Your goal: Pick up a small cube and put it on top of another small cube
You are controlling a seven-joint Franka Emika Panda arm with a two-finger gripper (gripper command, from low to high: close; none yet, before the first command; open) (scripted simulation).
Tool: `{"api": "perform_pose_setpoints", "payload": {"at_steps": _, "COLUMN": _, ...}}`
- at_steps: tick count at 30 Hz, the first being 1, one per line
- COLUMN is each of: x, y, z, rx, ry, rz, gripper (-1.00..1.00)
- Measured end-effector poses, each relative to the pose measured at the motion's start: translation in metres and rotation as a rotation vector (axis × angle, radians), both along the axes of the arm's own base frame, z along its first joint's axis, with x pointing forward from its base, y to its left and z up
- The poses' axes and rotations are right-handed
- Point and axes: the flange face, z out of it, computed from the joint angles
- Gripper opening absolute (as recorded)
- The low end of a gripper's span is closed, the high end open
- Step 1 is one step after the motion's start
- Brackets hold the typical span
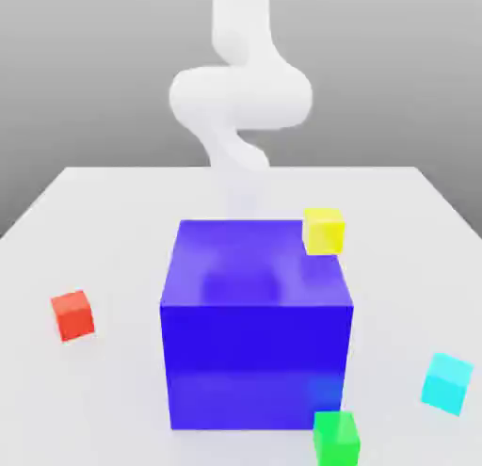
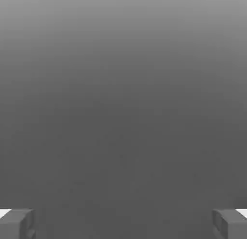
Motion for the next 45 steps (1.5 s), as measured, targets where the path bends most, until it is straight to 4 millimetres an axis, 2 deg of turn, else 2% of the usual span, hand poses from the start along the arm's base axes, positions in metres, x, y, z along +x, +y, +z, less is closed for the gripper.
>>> {"api": "perform_pose_setpoints", "payload": {"at_steps": 4, "x": 0.026, "y": -0.039, "z": -0.054, "rx": 0.132, "ry": 0.072, "rz": -0.229, "gripper": 0.0}}
{"api": "perform_pose_setpoints", "payload": {"at_steps": 8, "x": 0.04, "y": -0.08, "z": -0.109, "rx": 0.254, "ry": 0.132, "rz": -0.458, "gripper": 0.0}}
{"api": "perform_pose_setpoints", "payload": {"at_steps": 12, "x": 0.042, "y": -0.12, "z": -0.165, "rx": 0.37, "ry": 0.182, "rz": -0.695, "gripper": 0.0}}
{"api": "perform_pose_setpoints", "payload": {"at_steps": 16, "x": 0.034, "y": -0.158, "z": -0.221, "rx": 0.48, "ry": 0.223, "rz": -0.939, "gripper": 0.0}}
{"api": "perform_pose_setpoints", "payload": {"at_steps": 21, "x": 0.01, "y": -0.201, "z": -0.29, "rx": 0.609, "ry": 0.261, "rz": -1.252, "gripper": 0.0}}
{"api": "perform_pose_setpoints", "payload": {"at_steps": 26, "x": -0.027, "y": -0.233, "z": -0.355, "rx": 0.725, "ry": 0.284, "rz": -1.575, "gripper": 0.0}}
{"api": "perform_pose_setpoints", "payload": {"at_steps": 31, "x": -0.074, "y": -0.254, "z": -0.417, "rx": 0.826, "ry": 0.293, "rz": -1.905, "gripper": 0.0}}
{"api": "perform_pose_setpoints", "payload": {"at_steps": 34, "x": -0.109, "y": -0.264, "z": -0.45, "rx": 0.882, "ry": 0.285, "rz": -2.12, "gripper": 0.0}}
{"api": "perform_pose_setpoints", "payload": {"at_steps": 37, "x": -0.139, "y": -0.269, "z": -0.481, "rx": 0.922, "ry": 0.274, "rz": -2.294, "gripper": 0.0}}
{"api": "perform_pose_setpoints", "payload": {"at_steps": 43, "x": -0.136, "y": -0.263, "z": -0.536, "rx": 0.919, "ry": 0.283, "rz": -2.301, "gripper": 0.0}}
{"api": "perform_pose_setpoints", "payload": {"at_steps": 44, "x": -0.136, "y": -0.263, "z": -0.543, "rx": 0.919, "ry": 0.283, "rz": -2.301, "gripper": -1.0}}
{"api": "perform_pose_setpoints", "payload": {"at_steps": 45, "x": -0.136, "y": -0.263, "z": -0.543, "rx": 0.919, "ry": 0.283, "rz": -2.301, "gripper": -1.0}}
